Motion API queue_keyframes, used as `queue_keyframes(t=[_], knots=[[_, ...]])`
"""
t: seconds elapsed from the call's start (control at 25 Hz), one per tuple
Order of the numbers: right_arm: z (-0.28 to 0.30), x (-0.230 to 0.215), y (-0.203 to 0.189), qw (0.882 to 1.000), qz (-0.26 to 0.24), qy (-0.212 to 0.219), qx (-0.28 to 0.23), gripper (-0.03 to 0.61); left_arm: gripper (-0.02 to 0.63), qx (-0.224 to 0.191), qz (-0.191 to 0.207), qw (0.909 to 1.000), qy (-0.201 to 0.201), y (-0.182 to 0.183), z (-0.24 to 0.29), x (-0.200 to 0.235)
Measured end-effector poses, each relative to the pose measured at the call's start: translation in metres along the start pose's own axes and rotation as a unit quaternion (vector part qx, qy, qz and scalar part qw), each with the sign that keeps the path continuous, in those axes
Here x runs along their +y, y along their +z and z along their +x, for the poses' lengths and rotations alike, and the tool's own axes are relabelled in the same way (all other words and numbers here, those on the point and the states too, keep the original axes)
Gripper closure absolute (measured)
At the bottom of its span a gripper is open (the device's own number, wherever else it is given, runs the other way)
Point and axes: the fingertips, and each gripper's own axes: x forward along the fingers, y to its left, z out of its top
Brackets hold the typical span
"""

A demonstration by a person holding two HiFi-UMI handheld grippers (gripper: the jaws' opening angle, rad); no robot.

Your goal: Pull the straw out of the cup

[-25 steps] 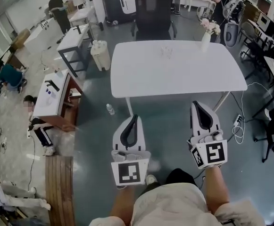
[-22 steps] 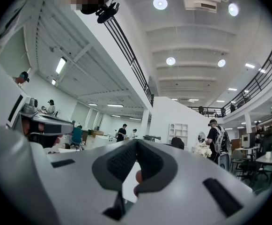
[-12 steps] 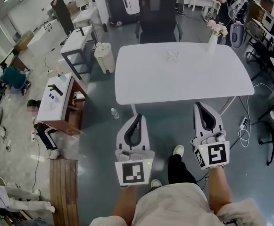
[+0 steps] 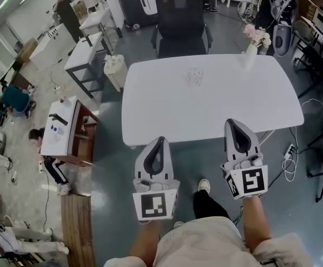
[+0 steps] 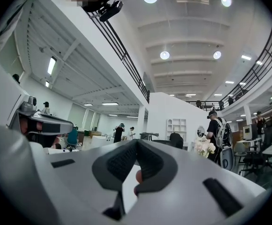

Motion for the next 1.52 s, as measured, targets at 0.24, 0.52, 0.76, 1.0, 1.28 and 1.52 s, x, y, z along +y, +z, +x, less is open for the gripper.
queue_keyframes(t=[0.24, 0.52, 0.76, 1.0, 1.28, 1.52], knots=[[0.052, -0.086, -0.023, 1.000, 0.026, -0.008, 0.007, 0.578, 0.609, 0.016, -0.005, 0.9998, -0.005, -0.004, 0.103, -0.032], [0.096, -0.174, -0.046, 0.999, 0.048, -0.013, 0.004, 0.578, 0.609, 0.020, 0.003, 0.9998, 0.005, -0.001, 0.194, -0.062], [0.131, -0.208, -0.050, 0.998, 0.058, -0.007, -0.003, 0.578, 0.609, 0.027, 0.002, 0.9994, 0.021, -0.001, 0.243, -0.062], [0.153, -0.223, -0.056, 0.998, 0.064, -0.007, -0.007, 0.578, 0.609, 0.027, 0.002, 0.9995, 0.017, -0.005, 0.274, -0.060], [0.190, -0.229, -0.068, 0.999, 0.049, -0.007, -0.003, 0.578, 0.609, 0.024, -0.011, 0.9995, 0.015, -0.024, 0.313, -0.042], [0.242, -0.235, -0.076, 0.999, 0.043, -0.012, 0.013, 0.578, 0.609, 0.028, -0.015, 0.9995, 0.007, -0.034, 0.360, -0.016]])
